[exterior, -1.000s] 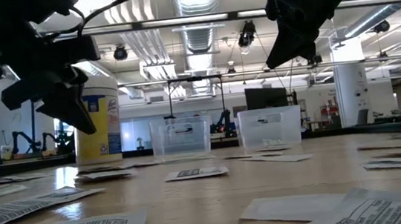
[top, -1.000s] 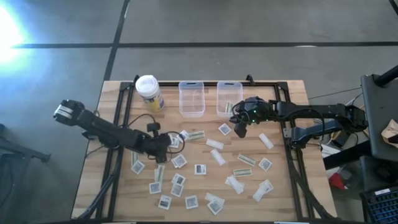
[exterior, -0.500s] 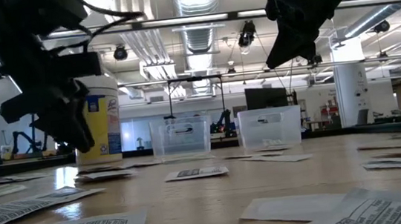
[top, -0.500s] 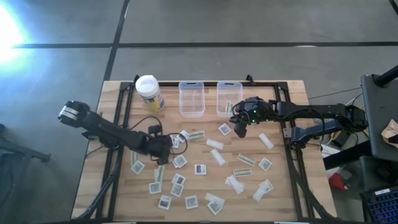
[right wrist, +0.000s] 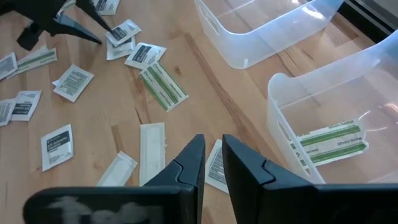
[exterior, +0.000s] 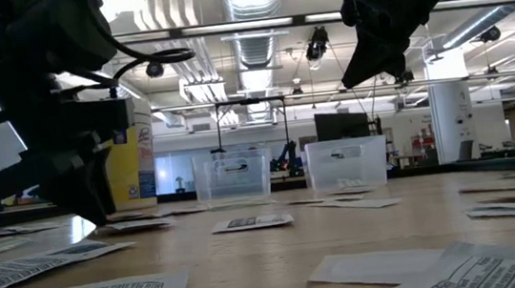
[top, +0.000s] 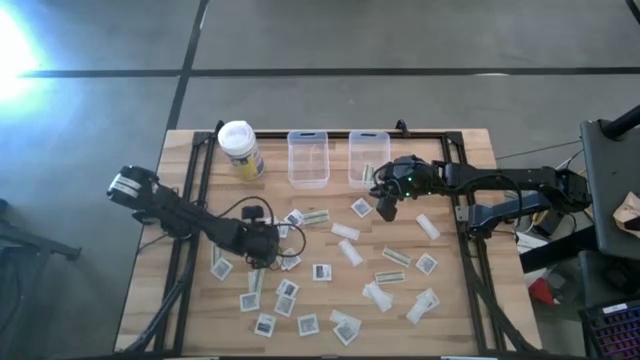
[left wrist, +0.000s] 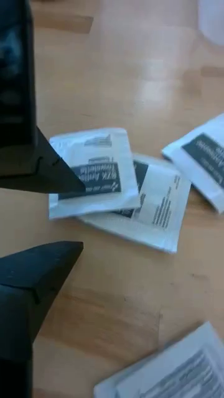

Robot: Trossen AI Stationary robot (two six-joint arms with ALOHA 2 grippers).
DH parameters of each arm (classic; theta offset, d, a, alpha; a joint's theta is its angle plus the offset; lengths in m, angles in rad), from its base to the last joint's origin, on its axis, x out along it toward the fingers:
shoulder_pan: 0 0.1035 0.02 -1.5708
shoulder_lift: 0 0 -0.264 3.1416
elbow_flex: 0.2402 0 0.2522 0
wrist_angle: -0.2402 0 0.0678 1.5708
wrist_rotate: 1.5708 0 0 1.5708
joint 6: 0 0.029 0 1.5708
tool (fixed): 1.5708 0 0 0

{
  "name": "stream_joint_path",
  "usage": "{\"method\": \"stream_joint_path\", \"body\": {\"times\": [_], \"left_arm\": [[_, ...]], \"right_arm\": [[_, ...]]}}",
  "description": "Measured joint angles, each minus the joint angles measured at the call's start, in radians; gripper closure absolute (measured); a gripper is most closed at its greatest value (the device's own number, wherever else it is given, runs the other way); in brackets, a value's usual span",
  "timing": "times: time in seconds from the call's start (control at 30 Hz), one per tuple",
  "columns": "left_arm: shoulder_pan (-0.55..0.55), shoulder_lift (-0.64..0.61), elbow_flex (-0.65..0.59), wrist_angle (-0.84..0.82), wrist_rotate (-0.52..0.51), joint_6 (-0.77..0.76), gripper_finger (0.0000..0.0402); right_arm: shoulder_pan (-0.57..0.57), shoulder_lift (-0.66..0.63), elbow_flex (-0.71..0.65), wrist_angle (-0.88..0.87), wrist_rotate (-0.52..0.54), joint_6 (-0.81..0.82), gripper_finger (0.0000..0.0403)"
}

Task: Pick & Place First Aid Supplies
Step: Put the towelette pack into the left transparent bin

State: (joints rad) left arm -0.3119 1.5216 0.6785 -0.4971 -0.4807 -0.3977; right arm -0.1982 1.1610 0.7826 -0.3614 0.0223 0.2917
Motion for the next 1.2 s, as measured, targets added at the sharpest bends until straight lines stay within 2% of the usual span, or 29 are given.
{"method": "stream_joint_path", "body": {"times": [0.17,0.5,0.9,1.2], "left_arm": [[0.005,0.004,-0.007,-0.02,-0.073,0.003,0.0288],[0.003,0.042,-0.02,-0.02,-0.076,0.071,0.0321],[0.006,0.048,-0.023,-0.029,-0.121,0.111,0.0397],[0.004,0.049,-0.001,-0.041,-0.11,0.112,0.0401]], "right_arm": [[0.0,0.0,0.0,0.0,0.0,0.0,0.0346],[0.0,0.0,0.0,0.0,0.0,0.0,0.0345],[0.006,0.0,0.0,0.0,-0.003,0.005,0.0349],[0.006,0.0,0.0,0.0,-0.005,0.005,0.0348]]}}
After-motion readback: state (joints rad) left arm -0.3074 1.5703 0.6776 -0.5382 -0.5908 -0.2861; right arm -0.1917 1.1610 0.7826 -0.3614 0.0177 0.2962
